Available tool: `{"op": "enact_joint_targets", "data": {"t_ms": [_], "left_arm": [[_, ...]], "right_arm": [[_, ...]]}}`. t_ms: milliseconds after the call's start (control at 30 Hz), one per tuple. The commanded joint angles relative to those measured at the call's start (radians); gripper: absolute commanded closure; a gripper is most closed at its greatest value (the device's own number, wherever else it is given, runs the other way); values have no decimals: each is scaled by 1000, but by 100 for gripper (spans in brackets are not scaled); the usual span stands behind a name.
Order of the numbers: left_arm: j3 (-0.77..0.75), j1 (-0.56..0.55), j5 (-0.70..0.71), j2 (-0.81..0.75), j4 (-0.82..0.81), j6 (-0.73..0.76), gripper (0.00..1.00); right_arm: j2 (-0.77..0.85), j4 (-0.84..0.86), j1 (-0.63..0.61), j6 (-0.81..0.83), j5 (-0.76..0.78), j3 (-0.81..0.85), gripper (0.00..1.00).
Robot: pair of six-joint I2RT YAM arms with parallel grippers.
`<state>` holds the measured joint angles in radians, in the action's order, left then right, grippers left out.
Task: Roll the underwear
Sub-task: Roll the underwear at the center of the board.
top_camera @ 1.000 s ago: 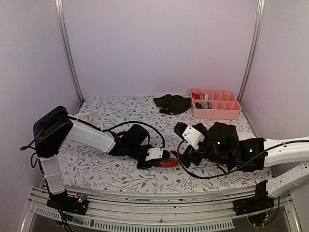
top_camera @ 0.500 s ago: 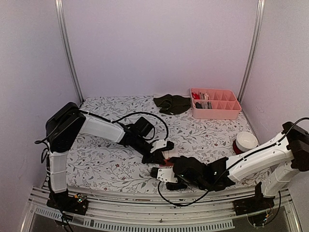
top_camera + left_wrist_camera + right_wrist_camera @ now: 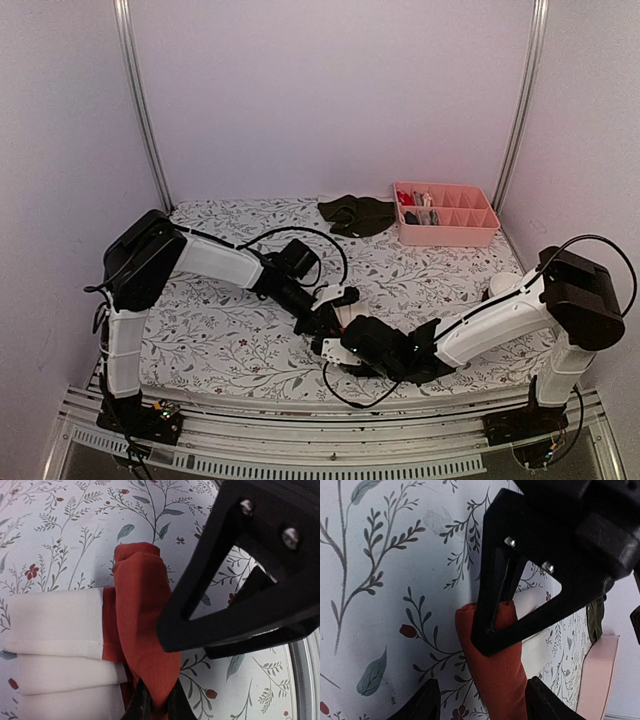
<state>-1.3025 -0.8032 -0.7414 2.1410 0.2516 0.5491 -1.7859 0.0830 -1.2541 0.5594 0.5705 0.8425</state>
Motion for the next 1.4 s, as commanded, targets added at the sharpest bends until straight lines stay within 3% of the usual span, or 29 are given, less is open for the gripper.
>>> {"op": "enact_joint_targets", "data": {"t_ms": [0,233,433,533,667,833,900,1067,1233,1367], "left_arm": [[50,5,81,97,191,-8,100],[30,7,64,121,216,1,100],[40,7,66,116,179,16,100],[52,7,54,106,140,17,99],[97,7,66,60,43,9,80],[223,23,88,-66,-130,-39,21],[281,38,94,-126,-219,-58,4],[412,74,102,-261,-421,-100,2],[483,106,106,-309,-539,-131,1],[571,134,76,-367,-671,-137,2]], "right_arm": [[-51,-2,34,-6,33,31,41],[-113,-11,80,-17,59,55,49],[-106,-64,82,-52,-2,59,90],[-96,-113,81,-96,-62,68,97],[-106,-194,82,-156,-138,93,97],[-104,-280,82,-216,-217,129,97],[-100,-312,84,-235,-245,148,97],[-110,-405,98,-295,-340,212,97],[-162,-486,120,-328,-376,261,97],[-189,-538,181,-349,-496,294,97]]}}
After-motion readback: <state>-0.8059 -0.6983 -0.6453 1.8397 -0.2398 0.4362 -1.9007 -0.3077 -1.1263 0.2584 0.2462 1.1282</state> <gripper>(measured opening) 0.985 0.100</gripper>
